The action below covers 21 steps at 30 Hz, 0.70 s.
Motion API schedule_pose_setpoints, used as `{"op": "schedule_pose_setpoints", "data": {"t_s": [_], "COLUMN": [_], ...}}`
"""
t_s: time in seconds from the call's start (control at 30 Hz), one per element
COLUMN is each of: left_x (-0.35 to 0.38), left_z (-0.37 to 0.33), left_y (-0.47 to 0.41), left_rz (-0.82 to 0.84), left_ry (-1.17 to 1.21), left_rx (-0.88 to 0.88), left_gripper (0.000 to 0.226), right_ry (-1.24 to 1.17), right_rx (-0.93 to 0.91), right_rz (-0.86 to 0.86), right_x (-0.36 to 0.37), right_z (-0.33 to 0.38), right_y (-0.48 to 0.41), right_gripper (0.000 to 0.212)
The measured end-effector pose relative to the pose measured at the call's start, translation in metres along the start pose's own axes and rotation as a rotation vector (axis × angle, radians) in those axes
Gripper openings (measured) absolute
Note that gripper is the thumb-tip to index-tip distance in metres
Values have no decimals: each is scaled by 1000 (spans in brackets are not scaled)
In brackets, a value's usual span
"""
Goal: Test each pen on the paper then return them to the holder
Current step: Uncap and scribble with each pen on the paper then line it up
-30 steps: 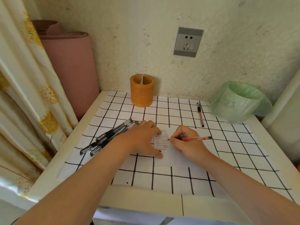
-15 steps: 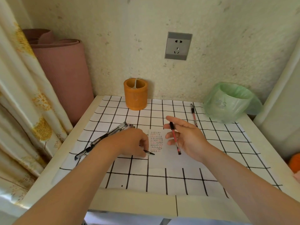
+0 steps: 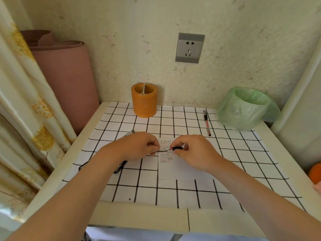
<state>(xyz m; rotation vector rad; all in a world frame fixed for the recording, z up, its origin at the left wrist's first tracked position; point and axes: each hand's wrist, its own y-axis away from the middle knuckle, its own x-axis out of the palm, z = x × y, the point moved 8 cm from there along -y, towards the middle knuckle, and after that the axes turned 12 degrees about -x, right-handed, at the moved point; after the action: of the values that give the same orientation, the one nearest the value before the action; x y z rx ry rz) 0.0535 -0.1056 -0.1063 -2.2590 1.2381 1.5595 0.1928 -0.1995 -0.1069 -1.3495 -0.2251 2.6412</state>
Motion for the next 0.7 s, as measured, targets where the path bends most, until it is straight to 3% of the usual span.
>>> {"op": "schedule_pose_setpoints", "data": {"t_s": [0.27,0.37,0.43,0.5,0.7], "left_x": [4,12,18,23,26], "left_z": [-18,-24,-30,-33,-34], "left_y": [9,11,12,11,14], "left_rz": [15,97,148,166,227], "left_ry": [93,236,301,319,359], "left_rx": [42,14,6,-8,-28], "left_gripper": [14,16,16,16,21], "right_ry": [-69,138,427,585,570], "right_rx": [-107,-192,-249,-261,-226], "right_rz": [71,146,181,155,53], "right_x": [9,9,10,11,6], "right_z": [16,30,35,38,43], "right_y": [2,5,7,5,3], "right_gripper": [23,19,51,69,65]}}
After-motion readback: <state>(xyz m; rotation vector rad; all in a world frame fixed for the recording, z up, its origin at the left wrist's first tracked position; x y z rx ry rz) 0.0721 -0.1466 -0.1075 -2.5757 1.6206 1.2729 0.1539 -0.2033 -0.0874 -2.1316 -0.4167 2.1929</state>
